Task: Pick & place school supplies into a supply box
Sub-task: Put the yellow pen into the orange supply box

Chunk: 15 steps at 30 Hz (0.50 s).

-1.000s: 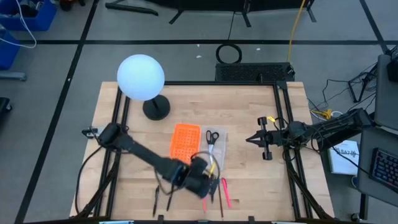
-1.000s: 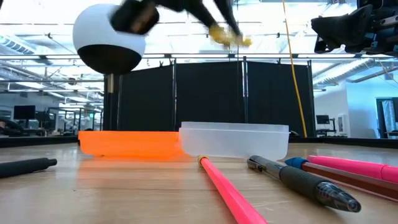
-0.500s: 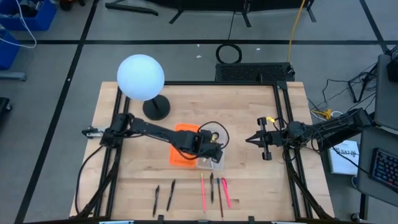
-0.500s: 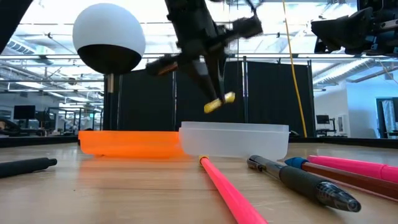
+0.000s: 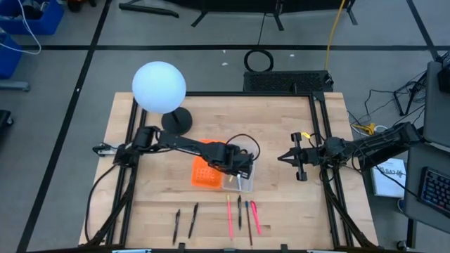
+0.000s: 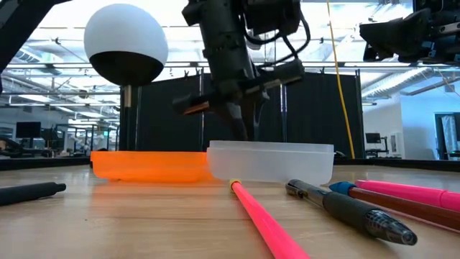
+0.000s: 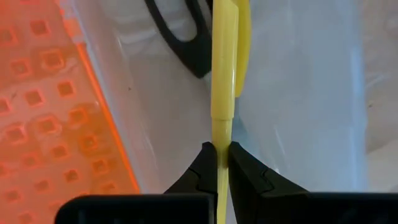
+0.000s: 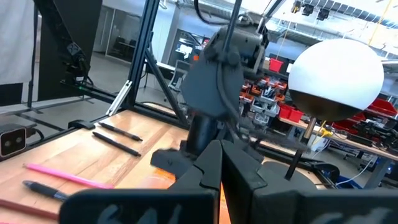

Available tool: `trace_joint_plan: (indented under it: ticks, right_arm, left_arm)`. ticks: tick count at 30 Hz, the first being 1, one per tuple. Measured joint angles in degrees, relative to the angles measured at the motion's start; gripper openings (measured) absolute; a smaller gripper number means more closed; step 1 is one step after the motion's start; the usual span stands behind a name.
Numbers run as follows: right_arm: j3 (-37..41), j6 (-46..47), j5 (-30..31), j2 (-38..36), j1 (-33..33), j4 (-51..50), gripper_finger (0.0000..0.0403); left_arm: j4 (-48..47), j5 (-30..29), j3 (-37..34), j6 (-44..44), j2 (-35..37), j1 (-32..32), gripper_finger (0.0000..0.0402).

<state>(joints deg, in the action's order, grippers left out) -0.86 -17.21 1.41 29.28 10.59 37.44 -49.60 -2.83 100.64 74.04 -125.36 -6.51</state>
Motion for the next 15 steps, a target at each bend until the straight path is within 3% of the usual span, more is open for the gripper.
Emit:
trace_joint_plan:
  ticks: [6,15]
  right_arm:
    - [0.0,0.0,0.0,0.0,0.0,0.0,0.0]
    - [0.0,0.0,0.0,0.0,0.0,0.0,0.0]
  left_arm:
    - [0.1,1.4,0.0,-0.2,-0.7,0.1,0.0024]
    - [0.1,1.5,0.0,-0.9,-0.7,-0.2,0.0104]
